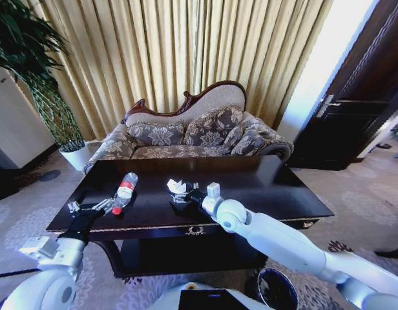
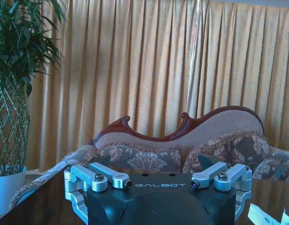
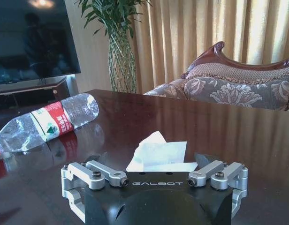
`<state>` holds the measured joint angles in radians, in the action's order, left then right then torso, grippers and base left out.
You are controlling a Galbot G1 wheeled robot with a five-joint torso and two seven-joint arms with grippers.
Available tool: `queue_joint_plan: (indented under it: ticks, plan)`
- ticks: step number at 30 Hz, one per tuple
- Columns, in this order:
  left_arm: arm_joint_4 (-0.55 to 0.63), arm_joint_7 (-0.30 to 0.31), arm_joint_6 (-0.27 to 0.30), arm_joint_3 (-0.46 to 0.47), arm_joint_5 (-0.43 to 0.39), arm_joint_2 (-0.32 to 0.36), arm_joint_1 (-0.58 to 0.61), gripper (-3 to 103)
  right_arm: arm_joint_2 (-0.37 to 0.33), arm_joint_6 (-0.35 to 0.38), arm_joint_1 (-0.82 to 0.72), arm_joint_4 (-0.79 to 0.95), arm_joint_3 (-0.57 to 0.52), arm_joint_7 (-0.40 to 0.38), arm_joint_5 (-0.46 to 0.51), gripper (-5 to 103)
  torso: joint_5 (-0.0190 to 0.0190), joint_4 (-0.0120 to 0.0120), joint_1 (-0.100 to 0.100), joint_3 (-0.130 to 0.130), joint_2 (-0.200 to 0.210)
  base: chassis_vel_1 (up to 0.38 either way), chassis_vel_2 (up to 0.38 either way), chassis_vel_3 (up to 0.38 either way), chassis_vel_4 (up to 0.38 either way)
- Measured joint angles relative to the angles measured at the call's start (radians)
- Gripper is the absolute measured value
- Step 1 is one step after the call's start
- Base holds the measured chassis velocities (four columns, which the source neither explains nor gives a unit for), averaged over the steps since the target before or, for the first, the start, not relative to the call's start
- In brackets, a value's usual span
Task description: Move to the front of the table and place the trash on the table into the trash bin.
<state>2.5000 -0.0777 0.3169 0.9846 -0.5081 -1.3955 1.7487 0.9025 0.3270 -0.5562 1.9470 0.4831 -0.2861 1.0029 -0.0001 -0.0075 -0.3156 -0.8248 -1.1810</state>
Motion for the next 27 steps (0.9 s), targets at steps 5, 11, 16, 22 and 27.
queue_joint_plan:
  ticks: [5,11,16,22,27]
  plan:
    - [0.0,0.009,-0.008,0.001,-0.003,-0.001,-0.005,100,0.002,0.001,0.003,-0.01,0.009,0.0,0.002,101,0.0001,-0.0001,0.0,0.0,0.0,0.0,0.0,0.0,0.0]
    - [0.0,0.009,-0.01,-0.002,-0.003,-0.009,-0.007,100,0.006,0.001,0.003,-0.013,0.01,-0.001,0.002,81,0.0,0.0,0.0,0.0,0.0,0.0,0.0,0.0,0.0]
    - [0.0,0.009,-0.01,-0.002,-0.003,-0.008,-0.007,100,0.003,-0.001,0.003,-0.011,0.006,-0.002,0.001,70,0.0001,0.0,0.0,0.0,0.0,0.0,0.0,0.0,0.0]
    - [0.0,0.007,-0.01,-0.007,-0.002,-0.012,-0.009,100,-0.005,-0.005,-0.01,-0.002,-0.009,-0.004,0.0,43,0.0001,0.0,0.0,0.0,0.0,0.0,0.0,0.0,0.0]
    - [0.0,0.006,-0.012,-0.005,-0.002,-0.012,-0.009,100,-0.007,-0.007,-0.022,0.001,-0.015,-0.005,-0.001,27,0.0001,0.0,0.0,0.0,0.0,0.0,0.0,0.0,0.0]
